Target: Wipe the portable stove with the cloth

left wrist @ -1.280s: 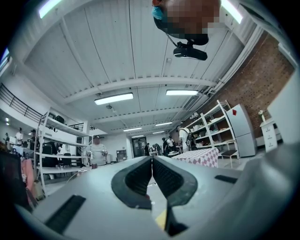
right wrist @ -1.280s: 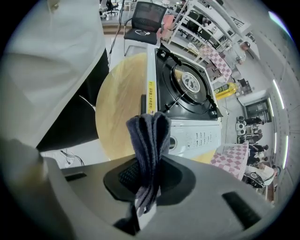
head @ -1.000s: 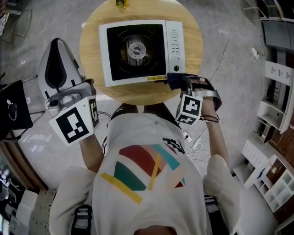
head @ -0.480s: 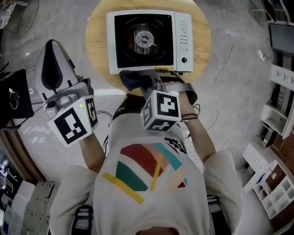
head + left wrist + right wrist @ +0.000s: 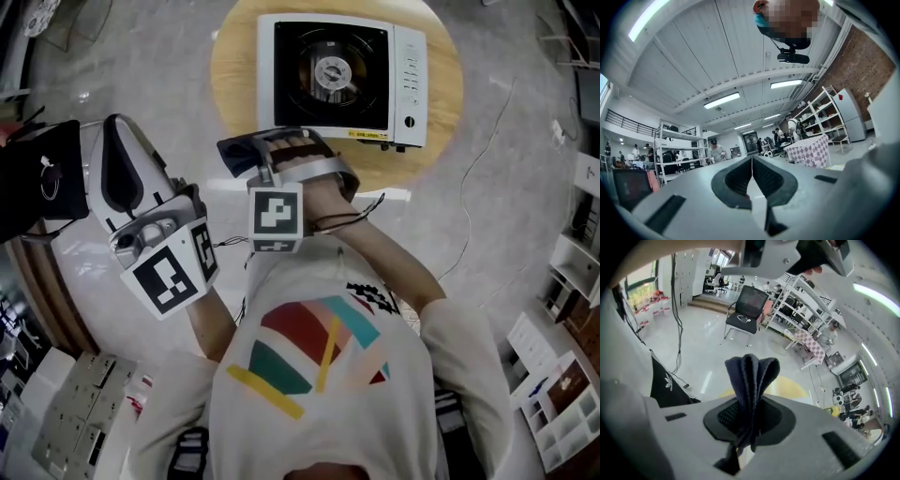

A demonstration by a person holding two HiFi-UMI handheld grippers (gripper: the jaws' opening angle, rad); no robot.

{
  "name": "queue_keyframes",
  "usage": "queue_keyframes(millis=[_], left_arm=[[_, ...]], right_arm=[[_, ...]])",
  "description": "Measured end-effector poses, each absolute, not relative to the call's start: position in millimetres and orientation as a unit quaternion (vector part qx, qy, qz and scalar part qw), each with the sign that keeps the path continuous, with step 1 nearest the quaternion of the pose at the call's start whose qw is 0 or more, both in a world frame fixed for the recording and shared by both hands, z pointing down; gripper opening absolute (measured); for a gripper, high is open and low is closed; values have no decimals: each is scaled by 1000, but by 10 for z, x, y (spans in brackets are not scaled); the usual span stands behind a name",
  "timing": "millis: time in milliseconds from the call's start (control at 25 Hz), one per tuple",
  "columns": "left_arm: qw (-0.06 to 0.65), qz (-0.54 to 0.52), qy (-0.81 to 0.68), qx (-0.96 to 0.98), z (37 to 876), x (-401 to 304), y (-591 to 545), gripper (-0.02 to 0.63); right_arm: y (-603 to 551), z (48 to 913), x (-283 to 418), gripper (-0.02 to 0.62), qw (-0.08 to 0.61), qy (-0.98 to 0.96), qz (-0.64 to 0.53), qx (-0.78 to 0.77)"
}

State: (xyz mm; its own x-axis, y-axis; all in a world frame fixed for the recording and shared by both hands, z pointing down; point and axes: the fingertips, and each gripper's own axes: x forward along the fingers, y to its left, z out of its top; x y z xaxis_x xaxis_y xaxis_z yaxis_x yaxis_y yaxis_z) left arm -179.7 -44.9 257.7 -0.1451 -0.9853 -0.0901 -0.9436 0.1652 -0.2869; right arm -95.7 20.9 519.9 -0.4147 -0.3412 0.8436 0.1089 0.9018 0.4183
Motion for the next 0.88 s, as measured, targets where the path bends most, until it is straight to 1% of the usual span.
queue_keyframes(millis=[160,520,880], left_arm=[[131,-85,764,-627,2569,-1928,-313,8],[136,-84,774,-613,2497,-2049,-222,8],[140,-79,761,-628,2503,-1919,-315,8]], right_arm=[[123,5270,-1072,34,538,-807,-228,91],[123,5448,-1139,32,553,-800,-218,80],[57,5419,-859,32,553,-803,-199,102]])
